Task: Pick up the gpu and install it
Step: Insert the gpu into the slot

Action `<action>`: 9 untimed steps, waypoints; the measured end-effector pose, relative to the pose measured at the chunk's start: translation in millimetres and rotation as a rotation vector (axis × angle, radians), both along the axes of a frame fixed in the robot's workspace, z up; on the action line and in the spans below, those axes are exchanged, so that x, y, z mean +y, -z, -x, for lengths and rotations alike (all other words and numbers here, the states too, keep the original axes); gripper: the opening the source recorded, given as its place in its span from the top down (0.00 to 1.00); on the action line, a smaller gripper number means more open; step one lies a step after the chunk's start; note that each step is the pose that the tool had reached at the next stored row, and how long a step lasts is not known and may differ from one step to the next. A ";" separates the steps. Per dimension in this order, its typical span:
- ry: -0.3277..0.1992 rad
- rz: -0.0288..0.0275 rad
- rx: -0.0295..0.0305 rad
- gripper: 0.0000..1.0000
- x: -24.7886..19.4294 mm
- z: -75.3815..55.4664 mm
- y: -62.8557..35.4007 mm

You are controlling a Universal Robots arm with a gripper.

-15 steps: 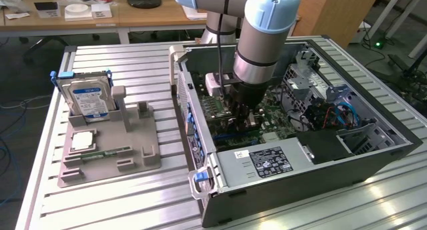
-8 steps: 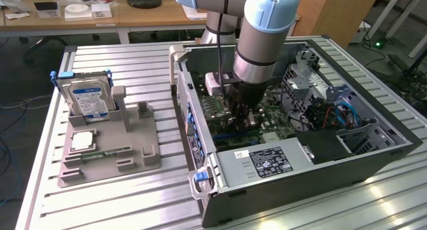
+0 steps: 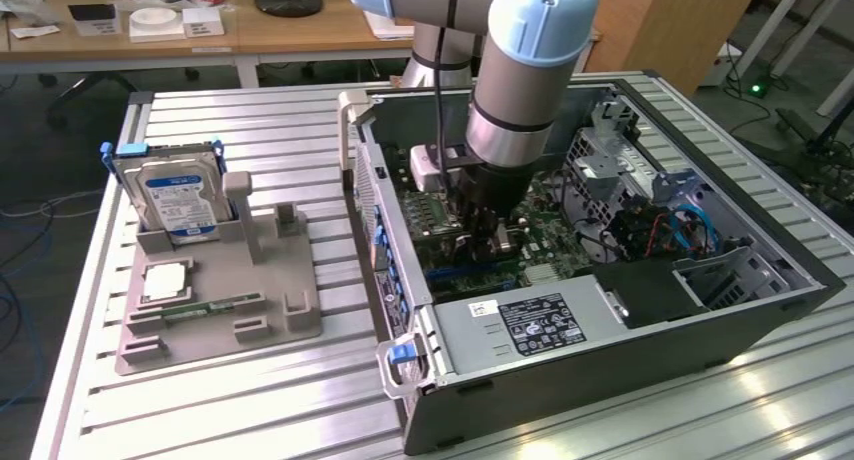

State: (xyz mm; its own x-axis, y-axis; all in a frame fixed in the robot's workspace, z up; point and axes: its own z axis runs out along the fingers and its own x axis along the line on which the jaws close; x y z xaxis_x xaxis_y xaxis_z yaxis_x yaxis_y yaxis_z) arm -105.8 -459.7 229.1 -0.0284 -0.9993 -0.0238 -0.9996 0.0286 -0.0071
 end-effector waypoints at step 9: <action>0.000 0.0001 0.0001 0.72 0.0 0.0 2.0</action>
State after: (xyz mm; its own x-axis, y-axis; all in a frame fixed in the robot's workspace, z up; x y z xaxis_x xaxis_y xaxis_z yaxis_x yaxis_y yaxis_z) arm -105.8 -459.7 227.1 -0.0284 -0.9993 -0.0237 -0.9996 0.0286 -0.0070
